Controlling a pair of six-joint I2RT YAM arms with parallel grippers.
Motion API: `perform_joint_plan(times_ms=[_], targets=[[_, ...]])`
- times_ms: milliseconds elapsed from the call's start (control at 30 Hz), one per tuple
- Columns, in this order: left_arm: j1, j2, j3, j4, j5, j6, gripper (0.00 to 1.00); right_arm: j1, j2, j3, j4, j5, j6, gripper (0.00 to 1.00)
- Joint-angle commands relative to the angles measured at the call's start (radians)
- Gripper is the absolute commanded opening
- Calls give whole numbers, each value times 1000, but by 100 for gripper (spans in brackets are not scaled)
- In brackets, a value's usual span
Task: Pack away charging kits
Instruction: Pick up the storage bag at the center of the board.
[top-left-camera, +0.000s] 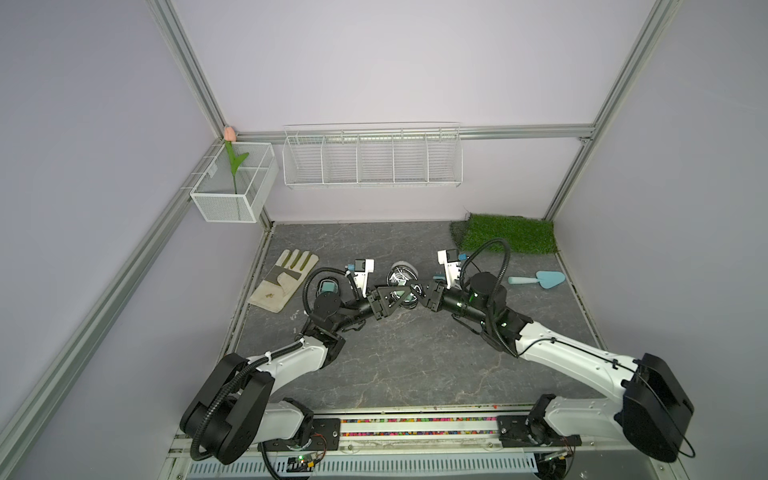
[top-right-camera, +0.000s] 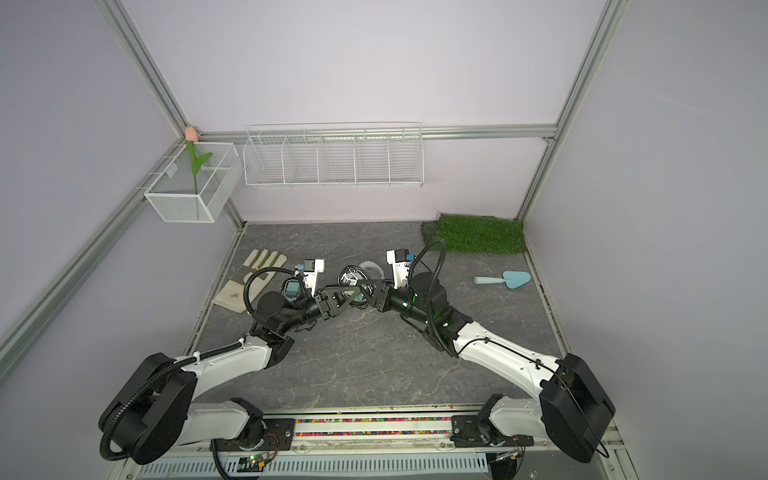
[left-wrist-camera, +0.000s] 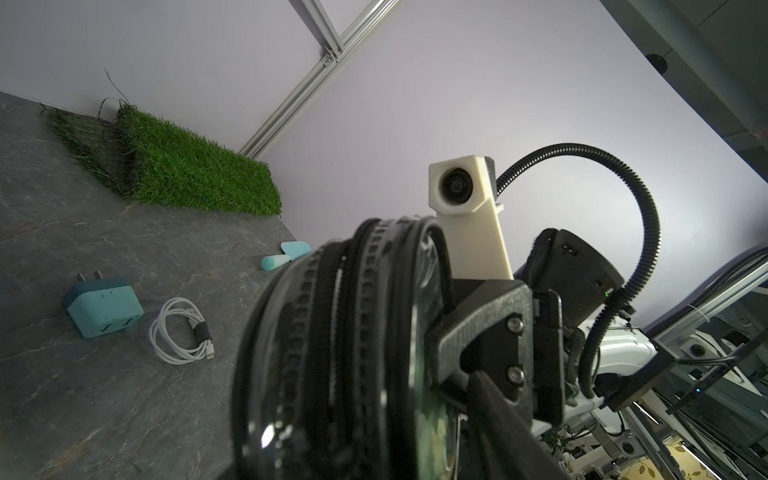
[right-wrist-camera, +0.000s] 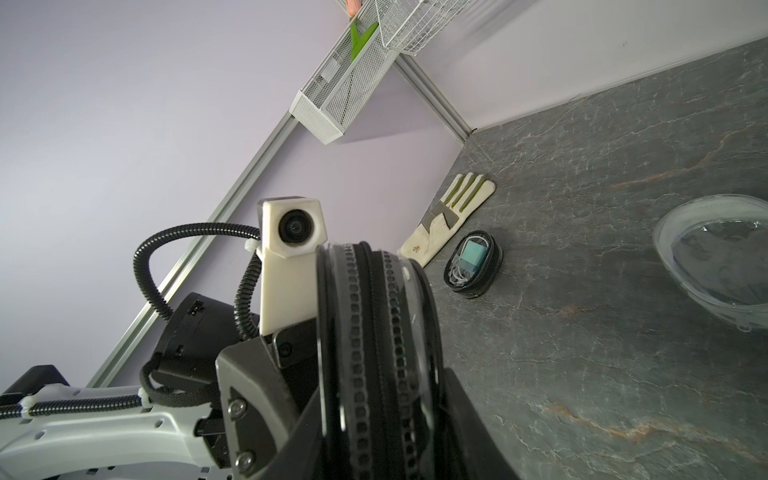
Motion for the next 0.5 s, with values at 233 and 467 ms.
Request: perform_joint_plan(times_ms=[233, 467], targets=[[1, -52, 6, -42, 5, 33, 67, -44, 50, 152, -164, -180, -135, 14], [1, -119, 5, -135, -27, 76, 71, -44, 8, 145, -256, -200, -184, 14]])
